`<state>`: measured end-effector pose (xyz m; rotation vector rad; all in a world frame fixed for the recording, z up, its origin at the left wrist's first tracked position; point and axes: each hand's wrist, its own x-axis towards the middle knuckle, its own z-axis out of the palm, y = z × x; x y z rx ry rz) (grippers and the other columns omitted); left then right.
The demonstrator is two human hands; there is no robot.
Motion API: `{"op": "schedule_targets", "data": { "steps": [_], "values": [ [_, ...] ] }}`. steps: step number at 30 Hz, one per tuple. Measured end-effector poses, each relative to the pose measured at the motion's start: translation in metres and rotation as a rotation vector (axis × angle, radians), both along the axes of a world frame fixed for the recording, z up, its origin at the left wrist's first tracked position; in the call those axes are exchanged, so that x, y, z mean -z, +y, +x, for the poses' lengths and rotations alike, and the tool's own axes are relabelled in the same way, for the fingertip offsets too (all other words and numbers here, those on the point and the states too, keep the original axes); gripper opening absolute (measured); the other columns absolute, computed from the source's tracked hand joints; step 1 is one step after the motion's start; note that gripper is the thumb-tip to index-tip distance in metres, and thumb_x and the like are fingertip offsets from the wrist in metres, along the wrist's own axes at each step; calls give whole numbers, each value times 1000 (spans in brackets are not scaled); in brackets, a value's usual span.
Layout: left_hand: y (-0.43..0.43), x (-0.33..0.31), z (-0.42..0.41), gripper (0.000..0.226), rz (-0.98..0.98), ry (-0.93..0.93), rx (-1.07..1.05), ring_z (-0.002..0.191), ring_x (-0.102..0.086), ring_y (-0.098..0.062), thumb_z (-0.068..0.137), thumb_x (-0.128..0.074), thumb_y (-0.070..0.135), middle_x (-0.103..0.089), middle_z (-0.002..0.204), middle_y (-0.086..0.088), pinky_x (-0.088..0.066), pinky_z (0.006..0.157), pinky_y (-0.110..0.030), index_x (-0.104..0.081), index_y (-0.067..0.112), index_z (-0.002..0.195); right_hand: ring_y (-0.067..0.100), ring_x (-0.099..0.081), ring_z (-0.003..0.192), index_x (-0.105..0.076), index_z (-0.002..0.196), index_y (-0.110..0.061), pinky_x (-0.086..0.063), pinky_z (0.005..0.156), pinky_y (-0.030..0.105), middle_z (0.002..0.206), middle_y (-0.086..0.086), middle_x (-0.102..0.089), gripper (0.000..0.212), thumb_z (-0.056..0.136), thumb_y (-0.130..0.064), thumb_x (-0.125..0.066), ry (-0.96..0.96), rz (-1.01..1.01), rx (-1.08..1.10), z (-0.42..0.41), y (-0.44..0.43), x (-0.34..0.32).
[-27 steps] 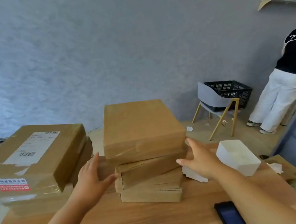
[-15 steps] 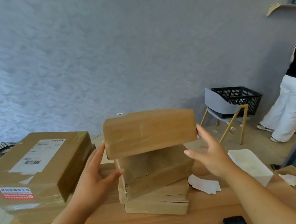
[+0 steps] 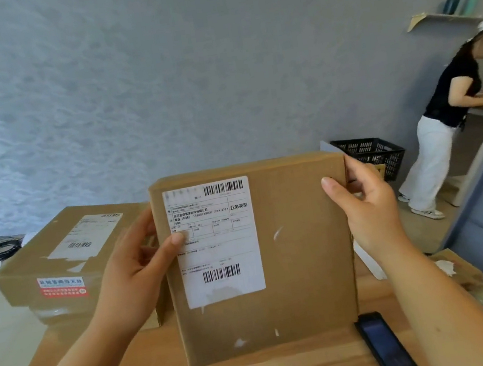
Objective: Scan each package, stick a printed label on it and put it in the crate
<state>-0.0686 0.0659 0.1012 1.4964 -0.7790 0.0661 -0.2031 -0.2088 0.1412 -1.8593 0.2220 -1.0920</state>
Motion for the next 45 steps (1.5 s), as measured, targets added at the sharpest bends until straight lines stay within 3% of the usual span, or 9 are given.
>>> {"op": "schedule_targets", "data": {
  "steps": [7, 11, 19, 22, 25, 30, 37, 42, 45],
  "values": [
    [39, 95, -42, 51, 216, 260, -81, 78, -68, -10, 66, -64, 67, -69, 96, 14, -54, 69, -26, -52, 54, 115, 10, -65, 97, -63, 115, -33, -55, 79, 32, 108, -9, -68, 32, 84, -39, -68, 376, 200, 58, -41, 28, 91],
    [54, 157, -66, 57, 335, 487, -128, 78, -67, -7, 58, -66, 74, -69, 97, 12, -56, 72, -36, -57, 38, 102, 6, -62, 89, -61, 106, -31, -53, 72, 26, 99, -14, -64, 25, 84, -40, -68, 565, 272, 124, -55, 45, 150],
    [54, 227, -96, 25, 443, 651, -160, 93, -64, -4, 78, -73, 32, -67, 98, 16, -51, 73, -24, -57, 34, 97, -1, -50, 80, -53, 105, -24, -40, 61, 21, 93, -16, -54, 30, 85, -40, -68, 924, 199, 177, -64, 41, 214],
    [42, 235, -99, 42, 452, 678, -84, 96, -64, -4, 80, -70, 16, -64, 104, 20, -48, 67, -11, -54, 47, 104, 13, -59, 101, -54, 126, -20, -53, 82, 34, 119, -1, -61, 43, 86, -26, -69, 958, 300, 74, -58, 30, 225],
    [29, 241, -95, 70, 512, 749, -27, 102, -60, -17, 81, -68, 11, -50, 118, 0, -52, 83, -30, -38, 44, 134, 23, -53, 120, -30, 147, -29, -48, 98, 45, 140, 3, -49, 79, 83, -15, -73, 1020, 576, -56, -53, 13, 230],
    [3, 248, -89, 75, 587, 730, -14, 84, -67, -5, 77, -71, 7, -60, 105, 7, -50, 65, -16, -35, 41, 133, 24, -47, 126, -29, 146, -21, -44, 102, 43, 143, 7, -44, 85, 77, -13, -78, 1234, 337, -74, -53, -17, 249],
    [-49, 258, -89, 50, 690, 622, -70, 100, -56, -2, 83, -67, 11, -56, 109, 19, -42, 67, -5, -50, 23, 129, 23, -34, 137, -16, 152, -21, -34, 109, 39, 153, 4, -31, 78, 90, -32, -63, 1284, 116, -81, -58, -58, 271],
    [-76, 248, -82, 49, 848, 486, -159, 104, -56, -13, 89, -61, 23, -49, 127, 3, -48, 84, -29, -45, 18, 135, 24, -32, 138, -6, 152, -28, -37, 103, 40, 158, 2, -19, 73, 95, -49, -45, 1388, -90, -82, -42, -83, 275],
    [-85, 239, -85, 39, 984, 325, -267, 107, -54, -23, 87, -63, 24, -50, 124, -1, -49, 85, -38, -56, 16, 124, 21, -43, 129, -29, 146, -23, -45, 95, 39, 149, -1, -36, 62, 94, -50, -48, 1322, -196, -40, -44, -95, 276]
  ]
}}
